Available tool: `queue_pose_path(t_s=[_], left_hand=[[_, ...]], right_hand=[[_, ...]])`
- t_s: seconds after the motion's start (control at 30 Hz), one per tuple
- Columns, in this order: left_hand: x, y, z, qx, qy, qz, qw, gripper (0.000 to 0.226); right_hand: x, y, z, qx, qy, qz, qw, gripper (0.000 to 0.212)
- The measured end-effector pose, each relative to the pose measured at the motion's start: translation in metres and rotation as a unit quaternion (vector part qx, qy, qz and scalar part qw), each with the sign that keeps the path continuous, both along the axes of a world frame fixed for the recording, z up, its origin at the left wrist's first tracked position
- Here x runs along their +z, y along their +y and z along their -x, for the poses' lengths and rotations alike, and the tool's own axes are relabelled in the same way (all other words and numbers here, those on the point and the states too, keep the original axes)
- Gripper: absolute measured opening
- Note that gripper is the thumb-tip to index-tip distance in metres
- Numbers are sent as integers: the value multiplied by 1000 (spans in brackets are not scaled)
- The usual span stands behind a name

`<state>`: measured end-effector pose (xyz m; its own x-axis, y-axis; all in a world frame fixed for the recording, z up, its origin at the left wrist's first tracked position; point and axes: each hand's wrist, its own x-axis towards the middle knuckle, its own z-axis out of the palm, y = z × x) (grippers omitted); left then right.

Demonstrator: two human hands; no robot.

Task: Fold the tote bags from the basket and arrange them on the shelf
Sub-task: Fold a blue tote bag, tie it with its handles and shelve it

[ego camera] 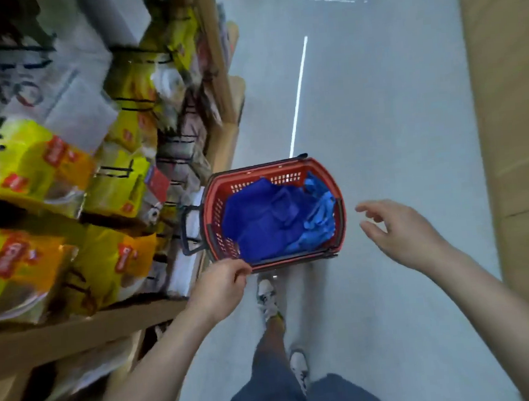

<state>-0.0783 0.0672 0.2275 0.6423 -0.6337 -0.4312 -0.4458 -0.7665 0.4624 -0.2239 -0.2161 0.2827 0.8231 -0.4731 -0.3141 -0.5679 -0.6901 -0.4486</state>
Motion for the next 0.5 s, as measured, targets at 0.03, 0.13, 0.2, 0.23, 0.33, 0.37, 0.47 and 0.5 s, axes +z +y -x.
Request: queue_pose_path(t_s=[0.03, 0.13, 0.2, 0.23, 0.33, 0.37, 0.47, 0.5], left_hand=[[-18, -14, -9, -1, 22, -2, 1000, 24], [-70, -58, -29, 24, 79, -4, 997, 23], [-109, -87, -34, 27, 106, -7, 994, 23], [-129, -102, -36, 25, 120, -4, 992, 23], [-198, -144, -34, 30, 161, -4, 986, 22], [-223, -157, -31, 23, 167, -13, 986, 24], [-296, -193, -21, -17, 135, -55, 989, 35], [-317, -203, -18, -24, 127, -62, 990, 40]], right_hand=[[-15, -8, -3, -19, 15, -7, 1000, 32], [-65, -29, -15, -67, 59, -33, 995, 37], [-100, -39, -24, -89, 81, -52, 991, 38], [-120, -44, -29, -100, 92, -62, 989, 39], [-184, -52, -45, -118, 118, -95, 981, 39], [-208, -54, -51, -122, 121, -104, 980, 40], [-282, -55, -62, -122, 145, -119, 975, 47], [-304, -55, -64, -115, 161, -117, 973, 50]])
